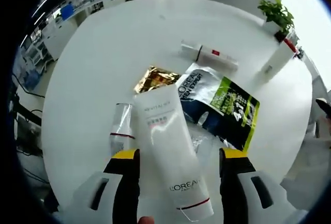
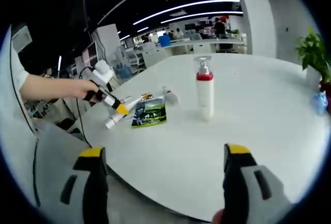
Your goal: Arrange the skincare products in the storage area until every visible bottle or jar stands upright without overlapping.
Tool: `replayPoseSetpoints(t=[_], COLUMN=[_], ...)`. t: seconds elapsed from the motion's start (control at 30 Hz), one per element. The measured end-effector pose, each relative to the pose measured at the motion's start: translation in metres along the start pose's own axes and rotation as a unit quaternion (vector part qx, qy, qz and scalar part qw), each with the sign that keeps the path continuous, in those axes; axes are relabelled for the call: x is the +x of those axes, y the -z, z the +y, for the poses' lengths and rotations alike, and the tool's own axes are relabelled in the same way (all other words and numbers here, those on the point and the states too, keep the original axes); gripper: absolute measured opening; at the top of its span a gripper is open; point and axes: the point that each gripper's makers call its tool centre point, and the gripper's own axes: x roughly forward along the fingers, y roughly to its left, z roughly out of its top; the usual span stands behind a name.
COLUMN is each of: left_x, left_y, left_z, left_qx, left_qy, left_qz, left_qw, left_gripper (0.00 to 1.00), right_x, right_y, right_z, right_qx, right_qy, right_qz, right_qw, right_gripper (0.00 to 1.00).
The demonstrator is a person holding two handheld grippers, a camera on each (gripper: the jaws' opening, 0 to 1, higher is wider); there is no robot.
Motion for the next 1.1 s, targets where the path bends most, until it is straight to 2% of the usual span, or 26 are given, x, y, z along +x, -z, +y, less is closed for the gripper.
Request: replayPoseSetpoints(t=[0.23, 0.37, 0.53, 0.63, 0.83, 0.93, 1.1], left_x=[0.008, 0.01, 0.01, 0.011, 0.01, 0.009, 0.008], left_y=[0.004, 0.0, 0.0, -0.001, -0.002, -0.004, -0.007], left_z=[0.006, 0.013, 0.015, 0.015, 0.014, 0.015, 0.015], left_qx=[-0.004, 0.001, 0.004, 0.003, 0.01, -0.005, -0.002], left_qy=[-0.006, -0.019, -0.027, -0.026, -0.026, -0.027, -0.024], left_qz=[0.017, 0.016, 0.018, 0.011, 0.003, -0.013, -0.03], left_qw=[0.9998, 0.9997, 0.9995, 0.9996, 0.9996, 0.9995, 0.9993], left_gripper=[0.53, 0.46, 0.42, 0.37, 0.35, 0.34, 0.34], right_x=[0.001, 0.001, 0.001, 0.001, 0.001, 0.001, 0.001], right_y=[0.001, 0.001, 0.002, 0.002, 0.002, 0.002, 0.001], right_z=[-0.001, -0.002, -0.002, -0.002, -0.002, -0.002, -0.002], right_qx=[0.002, 0.002, 0.001, 0.0, -0.002, -0.003, -0.003], right_qy=[0.002, 0.004, 0.003, 0.004, 0.005, 0.006, 0.006], right_qz=[0.002, 0.004, 0.007, 0.007, 0.007, 0.006, 0.004], right_qw=[1.0, 1.0, 1.0, 1.0, 1.0, 1.0, 1.0], right_gripper=[0.94, 0.94, 0.93, 0.93, 0.93, 0.93, 0.93])
